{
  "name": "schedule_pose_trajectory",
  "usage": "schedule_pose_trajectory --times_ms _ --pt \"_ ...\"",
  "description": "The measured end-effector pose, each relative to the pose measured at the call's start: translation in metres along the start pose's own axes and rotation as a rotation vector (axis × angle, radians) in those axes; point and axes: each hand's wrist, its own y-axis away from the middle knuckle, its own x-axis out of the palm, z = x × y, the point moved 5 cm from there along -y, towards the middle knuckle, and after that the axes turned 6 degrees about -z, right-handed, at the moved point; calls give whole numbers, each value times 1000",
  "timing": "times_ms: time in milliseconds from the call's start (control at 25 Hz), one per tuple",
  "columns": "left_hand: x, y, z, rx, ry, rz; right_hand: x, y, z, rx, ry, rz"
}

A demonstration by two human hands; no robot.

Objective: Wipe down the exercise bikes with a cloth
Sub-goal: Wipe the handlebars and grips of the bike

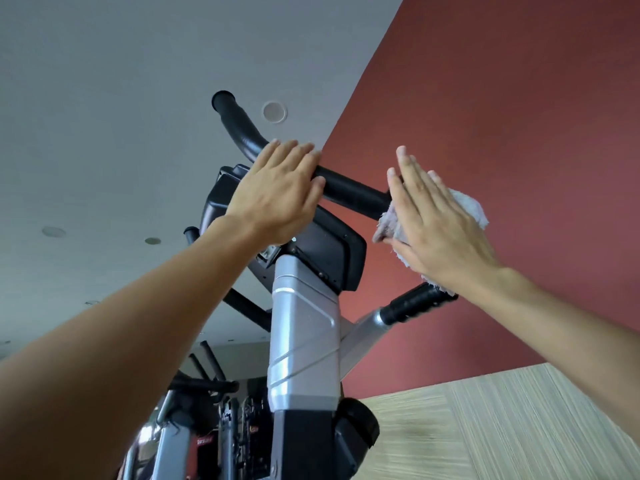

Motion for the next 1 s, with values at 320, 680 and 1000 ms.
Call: schedule_pose_trajectory --times_ms 320,680,1000 --pt "-2 -8 3 22 -28 67 0 4 1 -50 -57 88" --pt "-19 -20 6 -21 344 171 -33 -45 -23 173 -828 386" --pt "-39 -68 79 6 516 514 3 -161 -33 565 -1271 767"
